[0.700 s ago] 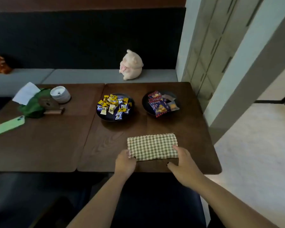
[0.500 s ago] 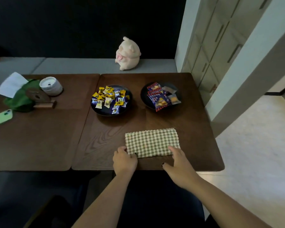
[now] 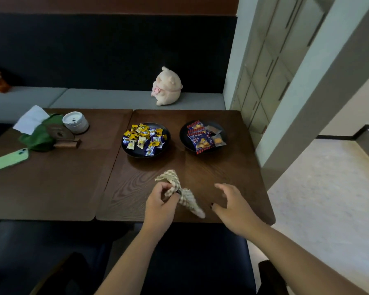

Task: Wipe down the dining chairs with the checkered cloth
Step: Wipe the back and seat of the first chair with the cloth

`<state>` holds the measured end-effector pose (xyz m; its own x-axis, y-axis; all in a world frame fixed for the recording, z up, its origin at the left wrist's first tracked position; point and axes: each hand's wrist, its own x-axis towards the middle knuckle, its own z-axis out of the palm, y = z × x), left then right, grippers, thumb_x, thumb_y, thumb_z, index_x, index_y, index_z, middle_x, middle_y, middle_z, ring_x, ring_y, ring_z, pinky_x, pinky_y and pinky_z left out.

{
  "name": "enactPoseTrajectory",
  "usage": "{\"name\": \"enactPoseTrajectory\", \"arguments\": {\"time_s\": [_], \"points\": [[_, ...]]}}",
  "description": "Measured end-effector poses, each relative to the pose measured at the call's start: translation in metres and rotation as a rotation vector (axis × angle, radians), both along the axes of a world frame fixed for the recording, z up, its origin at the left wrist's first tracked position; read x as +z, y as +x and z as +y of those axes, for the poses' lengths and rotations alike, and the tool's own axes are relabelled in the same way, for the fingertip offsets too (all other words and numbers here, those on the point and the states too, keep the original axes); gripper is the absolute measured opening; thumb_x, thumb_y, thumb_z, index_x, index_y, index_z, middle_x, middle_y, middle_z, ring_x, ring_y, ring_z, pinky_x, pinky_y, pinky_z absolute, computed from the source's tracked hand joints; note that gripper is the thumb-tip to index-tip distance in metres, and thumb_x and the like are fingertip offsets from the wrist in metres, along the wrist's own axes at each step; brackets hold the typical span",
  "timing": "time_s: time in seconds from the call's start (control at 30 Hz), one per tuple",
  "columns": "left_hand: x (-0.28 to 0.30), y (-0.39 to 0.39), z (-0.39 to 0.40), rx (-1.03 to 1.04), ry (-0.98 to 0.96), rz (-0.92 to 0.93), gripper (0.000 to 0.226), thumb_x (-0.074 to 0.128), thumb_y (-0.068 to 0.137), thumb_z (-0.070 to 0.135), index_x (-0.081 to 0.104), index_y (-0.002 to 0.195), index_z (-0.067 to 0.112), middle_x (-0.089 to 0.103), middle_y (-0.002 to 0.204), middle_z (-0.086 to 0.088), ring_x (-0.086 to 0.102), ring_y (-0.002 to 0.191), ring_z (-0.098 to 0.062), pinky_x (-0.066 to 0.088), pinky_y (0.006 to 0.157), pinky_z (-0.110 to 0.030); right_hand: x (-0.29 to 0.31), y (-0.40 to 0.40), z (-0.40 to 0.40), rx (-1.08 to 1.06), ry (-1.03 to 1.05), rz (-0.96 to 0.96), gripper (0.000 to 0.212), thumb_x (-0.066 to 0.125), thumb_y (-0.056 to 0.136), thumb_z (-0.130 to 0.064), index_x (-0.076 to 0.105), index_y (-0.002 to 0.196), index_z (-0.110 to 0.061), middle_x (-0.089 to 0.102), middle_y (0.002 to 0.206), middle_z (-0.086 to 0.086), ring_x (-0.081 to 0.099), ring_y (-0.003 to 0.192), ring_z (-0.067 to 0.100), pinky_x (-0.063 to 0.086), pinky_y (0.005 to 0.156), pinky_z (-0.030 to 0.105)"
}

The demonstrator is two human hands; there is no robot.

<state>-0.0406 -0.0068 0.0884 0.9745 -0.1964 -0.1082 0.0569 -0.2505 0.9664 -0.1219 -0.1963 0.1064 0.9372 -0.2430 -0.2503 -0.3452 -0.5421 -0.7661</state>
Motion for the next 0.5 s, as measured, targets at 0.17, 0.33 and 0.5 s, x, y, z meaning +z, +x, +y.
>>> {"name": "enactPoseTrajectory", "arguments": {"time_s": [0.17, 0.33, 0.5], "points": [[0.073, -0.042, 0.012, -0.063, -0.301, -0.06, 0.026, 0.049, 0.09, -0.013, 0.055, 0.085, 0.012, 0.063, 0.068, 0.008, 0.061, 0.066, -0.008, 0.049, 0.058, -0.023, 0.054, -0.015, 0.006, 0.032, 0.023, -0.174, 0.058, 0.064, 0.087, -0.029, 0.038, 0.14, -0.031, 0.036, 0.141, -0.008, 0.04, 0.127, 0.008, 0.035, 0.099, 0.024], [0.129, -0.102, 0.028, -0.079, -0.352, -0.193, 0.038, 0.052, 0.092, -0.003, 0.065, 0.082, 0.031, 0.069, 0.079, 0.005, 0.066, 0.077, -0.011, 0.052, 0.065, -0.023, 0.098, -0.055, 0.027, 0.128, 0.233, -0.267, 0.072, 0.073, 0.08, -0.029, 0.036, 0.141, -0.03, 0.042, 0.14, -0.009, 0.043, 0.127, 0.007, 0.039, 0.1, 0.028], [0.16, -0.164, 0.041, -0.051, -0.379, -0.322, 0.014, 0.066, 0.089, 0.012, 0.066, 0.092, 0.025, 0.073, 0.08, -0.003, 0.069, 0.075, -0.014, 0.054, 0.065, -0.024, 0.138, -0.104, 0.044, 0.102, 0.397, -0.418, 0.055, 0.08, 0.074, -0.016, 0.057, 0.123, -0.024, 0.069, 0.104, -0.006, 0.067, 0.095, 0.007, 0.053, 0.086, 0.027]]}}
